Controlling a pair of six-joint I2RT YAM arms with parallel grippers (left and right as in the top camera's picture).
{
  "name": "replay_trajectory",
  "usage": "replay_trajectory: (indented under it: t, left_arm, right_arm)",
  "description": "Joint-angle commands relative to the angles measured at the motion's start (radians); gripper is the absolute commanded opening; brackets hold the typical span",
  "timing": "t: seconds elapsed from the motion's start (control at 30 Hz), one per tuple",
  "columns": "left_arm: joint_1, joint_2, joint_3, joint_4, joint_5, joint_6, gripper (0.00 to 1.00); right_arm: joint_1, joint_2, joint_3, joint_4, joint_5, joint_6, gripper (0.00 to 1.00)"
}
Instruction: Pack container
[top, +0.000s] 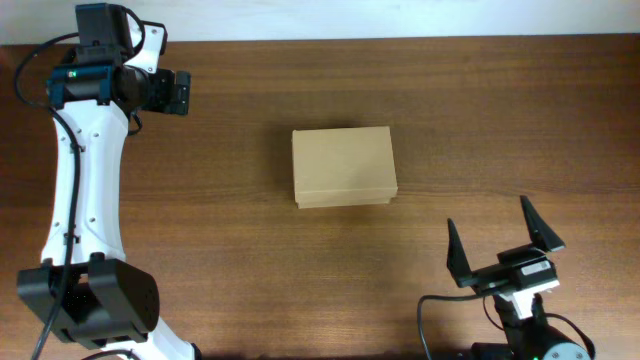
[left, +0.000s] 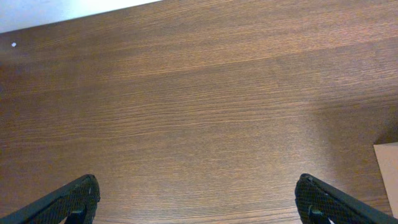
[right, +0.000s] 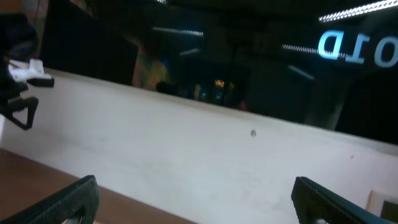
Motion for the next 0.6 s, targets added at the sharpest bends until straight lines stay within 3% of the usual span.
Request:
replay_trajectory:
  t: [0.0, 0.57]
  left_arm:
    - [0.000, -0.020, 0.017, -0.002, 0.008, 0.005, 1.00]
    - [0.000, -0.020, 0.017, -0.002, 0.008, 0.005, 0.99]
  right_arm:
    - [0.006, -0.008, -0.038, 0.014, 0.026, 0.008, 0.99]
    - [0.006, -0.008, -0.144, 0.018, 0.046, 0.008, 0.99]
